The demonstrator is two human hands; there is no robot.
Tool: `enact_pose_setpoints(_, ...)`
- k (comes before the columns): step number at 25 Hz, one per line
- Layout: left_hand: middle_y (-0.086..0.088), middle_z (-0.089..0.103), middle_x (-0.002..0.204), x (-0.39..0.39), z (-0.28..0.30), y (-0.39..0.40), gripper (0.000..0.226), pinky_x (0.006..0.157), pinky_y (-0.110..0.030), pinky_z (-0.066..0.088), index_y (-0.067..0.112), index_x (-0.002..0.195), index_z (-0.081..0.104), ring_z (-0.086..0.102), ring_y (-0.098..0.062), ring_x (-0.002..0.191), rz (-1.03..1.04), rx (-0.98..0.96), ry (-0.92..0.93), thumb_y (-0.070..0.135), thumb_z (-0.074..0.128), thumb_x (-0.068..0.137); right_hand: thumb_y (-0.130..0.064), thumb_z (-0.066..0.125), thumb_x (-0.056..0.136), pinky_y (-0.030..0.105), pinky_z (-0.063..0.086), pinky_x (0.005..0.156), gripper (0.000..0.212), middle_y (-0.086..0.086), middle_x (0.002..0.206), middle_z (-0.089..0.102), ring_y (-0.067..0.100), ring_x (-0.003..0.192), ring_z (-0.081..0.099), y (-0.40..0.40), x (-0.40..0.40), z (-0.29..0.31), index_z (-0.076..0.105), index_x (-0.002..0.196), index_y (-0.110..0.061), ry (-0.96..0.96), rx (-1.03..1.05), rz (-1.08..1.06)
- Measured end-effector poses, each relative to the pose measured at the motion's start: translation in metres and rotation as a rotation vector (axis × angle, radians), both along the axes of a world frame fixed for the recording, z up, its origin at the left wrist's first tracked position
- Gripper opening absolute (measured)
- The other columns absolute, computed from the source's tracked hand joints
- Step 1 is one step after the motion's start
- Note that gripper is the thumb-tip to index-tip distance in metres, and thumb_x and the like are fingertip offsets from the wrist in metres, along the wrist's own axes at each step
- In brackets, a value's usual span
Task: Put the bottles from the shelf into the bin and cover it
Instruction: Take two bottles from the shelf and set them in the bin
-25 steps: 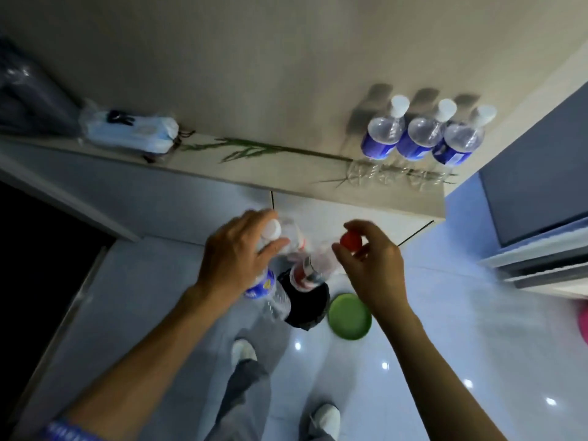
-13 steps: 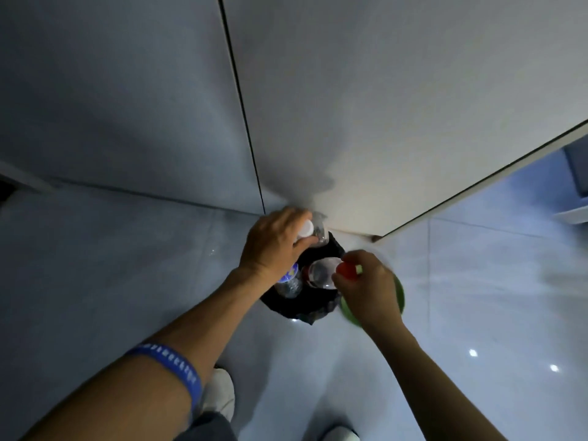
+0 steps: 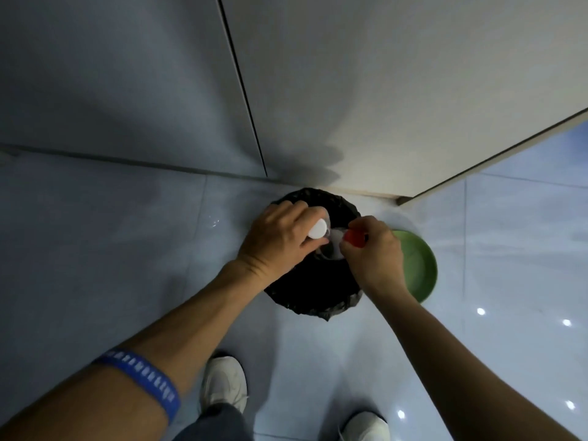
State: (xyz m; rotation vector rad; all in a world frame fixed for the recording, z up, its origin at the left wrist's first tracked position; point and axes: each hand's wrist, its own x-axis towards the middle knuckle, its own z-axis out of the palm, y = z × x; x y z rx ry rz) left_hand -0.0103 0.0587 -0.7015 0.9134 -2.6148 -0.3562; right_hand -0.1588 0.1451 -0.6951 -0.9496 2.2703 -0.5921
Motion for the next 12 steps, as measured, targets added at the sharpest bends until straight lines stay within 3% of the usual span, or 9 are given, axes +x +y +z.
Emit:
enact_pose_setpoints(3, -0.012, 0.062, 0.104, -0.018, -0.02, -0.014, 0.053, 0.074, -0.043, 0.051, 0.016, 0.125, 0.054, 0.059, -0.034, 0.091, -0.061, 0.079, -0.279, 0.038, 0.07, 0.079, -0.022, 0.068, 0.082, 0.041, 0.053, 0.074, 0.025, 0.008, 0.102, 0.064, 0.03, 0.086, 0.062, -0.016, 0.003, -0.009, 0.064, 0.106, -0.015, 0.058, -0.019, 0.076)
enact_pose_setpoints(5, -0.012, 0.046, 0.131, -0.011, -0.032, -0.015, 0.087, 0.092, -0.05, 0.043, 0.023, 0.147, 0.022, 0.047, -0.035, 0.115, -0.076, 0.301, -0.612, 0.033, 0.074, 0.078, -0.017, 0.065, 0.082, 0.042, 0.052, 0.071, 0.022, 0.009, 0.102, 0.062, 0.033, 0.083, 0.061, -0.021, 0.002, -0.021, 0.062, 0.103, -0.014, 0.094, -0.007, 0.117)
enact_pose_setpoints(7, -0.013, 0.043, 0.134, 0.009, -0.039, -0.01, 0.099, 0.093, -0.047, 0.043, 0.026, 0.15, 0.008, 0.046, -0.035, 0.118, -0.089, 0.403, -0.789, 0.02, 0.074, 0.077, -0.012, 0.064, 0.082, 0.043, 0.053, 0.07, 0.022, 0.01, 0.104, 0.061, 0.034, 0.083, 0.061, -0.023, 0.002, -0.031, 0.06, 0.104, -0.012, 0.119, 0.016, 0.175)
enact_pose_setpoints(10, -0.013, 0.059, 0.117, 0.022, -0.039, -0.006, 0.065, 0.077, -0.042, 0.051, 0.017, 0.141, 0.033, 0.059, -0.033, 0.103, -0.046, 0.396, -0.698, 0.005, 0.061, 0.083, -0.012, 0.062, 0.084, 0.046, 0.053, 0.067, 0.021, 0.012, 0.107, 0.059, 0.038, 0.081, 0.061, -0.026, 0.003, -0.037, 0.057, 0.104, -0.011, 0.197, 0.003, 0.252)
enact_pose_setpoints(12, -0.014, 0.062, 0.109, 0.018, -0.037, -0.008, 0.044, 0.073, -0.04, 0.05, 0.012, 0.127, 0.047, 0.059, -0.032, 0.1, 0.031, 0.288, -0.58, 0.004, 0.058, 0.085, -0.017, 0.062, 0.086, 0.048, 0.053, 0.062, 0.02, 0.013, 0.103, 0.059, 0.038, 0.077, 0.06, -0.029, 0.004, -0.039, 0.055, 0.103, -0.01, 0.254, -0.051, 0.266)
